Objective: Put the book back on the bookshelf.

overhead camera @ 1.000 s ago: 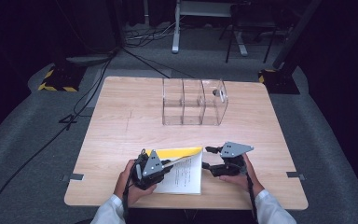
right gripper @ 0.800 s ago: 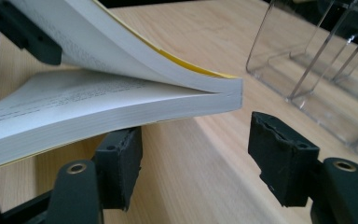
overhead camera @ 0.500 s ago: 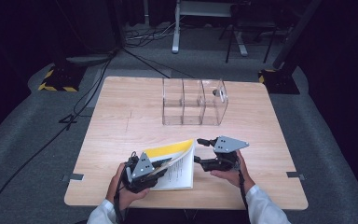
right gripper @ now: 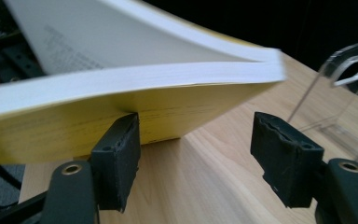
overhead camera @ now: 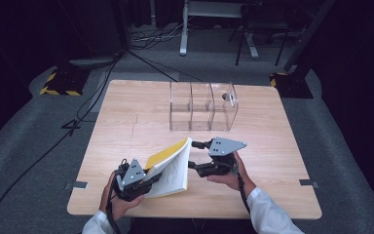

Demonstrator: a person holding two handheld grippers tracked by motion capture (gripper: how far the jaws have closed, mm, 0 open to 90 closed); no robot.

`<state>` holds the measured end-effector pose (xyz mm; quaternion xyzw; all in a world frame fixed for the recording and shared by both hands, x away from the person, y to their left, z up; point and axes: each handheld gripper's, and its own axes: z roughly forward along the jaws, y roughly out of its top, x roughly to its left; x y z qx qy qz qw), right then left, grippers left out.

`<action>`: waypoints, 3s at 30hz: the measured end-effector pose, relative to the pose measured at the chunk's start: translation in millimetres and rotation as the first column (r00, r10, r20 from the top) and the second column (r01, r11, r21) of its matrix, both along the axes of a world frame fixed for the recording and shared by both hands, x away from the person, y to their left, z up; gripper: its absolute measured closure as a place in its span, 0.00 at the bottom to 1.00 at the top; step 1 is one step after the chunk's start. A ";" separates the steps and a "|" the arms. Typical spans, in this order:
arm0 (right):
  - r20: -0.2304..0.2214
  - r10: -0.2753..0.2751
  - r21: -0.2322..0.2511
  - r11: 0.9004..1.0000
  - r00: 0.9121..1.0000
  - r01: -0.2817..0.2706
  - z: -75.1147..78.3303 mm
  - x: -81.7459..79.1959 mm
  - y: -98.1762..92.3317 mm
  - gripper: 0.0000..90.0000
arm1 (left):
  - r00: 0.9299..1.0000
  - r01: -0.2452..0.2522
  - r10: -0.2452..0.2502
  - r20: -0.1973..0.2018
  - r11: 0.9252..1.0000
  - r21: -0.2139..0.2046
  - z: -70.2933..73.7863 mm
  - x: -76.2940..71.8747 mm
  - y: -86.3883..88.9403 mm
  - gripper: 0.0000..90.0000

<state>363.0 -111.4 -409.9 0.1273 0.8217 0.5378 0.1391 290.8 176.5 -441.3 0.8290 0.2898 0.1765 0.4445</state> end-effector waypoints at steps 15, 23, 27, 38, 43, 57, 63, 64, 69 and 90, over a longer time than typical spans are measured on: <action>0.005 -0.037 0.110 0.993 0.999 0.036 15.5 -0.6 -21.1 0.37 | 0.990 0.136 -0.139 -0.012 0.981 -0.137 1.5 17.3 -34.8 0.89; 0.036 -0.049 0.062 0.997 0.998 0.046 11.5 -4.5 -24.2 0.35 | 0.987 0.162 -0.163 0.004 0.975 -0.154 -2.5 15.4 -34.9 0.85; 0.022 -0.049 0.052 0.998 0.999 0.048 4.9 -3.0 -23.8 0.34 | 0.982 0.187 -0.191 -0.009 0.970 -0.152 -2.9 12.4 -30.5 0.78; 0.030 -0.013 0.031 0.999 0.999 0.012 1.9 -12.4 -12.2 0.33 | 0.979 0.197 -0.204 -0.023 0.965 -0.172 -4.1 -7.3 -16.8 0.42; 0.034 -0.003 0.015 1.000 0.999 0.002 -0.4 -16.0 -7.6 0.32 | 0.964 0.246 -0.258 -0.057 0.956 -0.160 -6.8 -12.9 -18.7 0.28; 0.032 -0.011 -0.011 1.000 0.999 0.012 -9.9 -15.0 1.4 0.29 | 0.996 0.089 -0.089 0.006 0.990 -0.110 -10.8 -12.5 -47.5 0.50; 0.024 -0.027 -0.005 1.000 0.999 0.027 -10.2 -11.6 -4.7 0.28 | 0.993 0.115 -0.114 0.014 0.986 -0.119 -10.5 -8.7 -34.5 0.75; 0.024 -0.034 -0.004 0.999 0.999 0.034 -10.1 -10.4 -6.9 0.29 | 0.993 0.121 -0.121 0.011 0.985 -0.122 -10.4 -6.8 -31.1 0.77; 0.004 -0.055 0.008 0.998 0.998 0.055 -10.7 -2.7 -23.0 0.28 | 0.980 0.200 -0.201 0.005 0.971 -0.128 -10.4 0.5 -16.9 0.83; -0.076 0.153 -0.005 0.988 0.985 -0.154 -21.7 11.9 -40.6 0.59 | 0.965 0.261 -0.264 -0.005 0.957 -0.126 -9.8 18.6 -0.4 0.80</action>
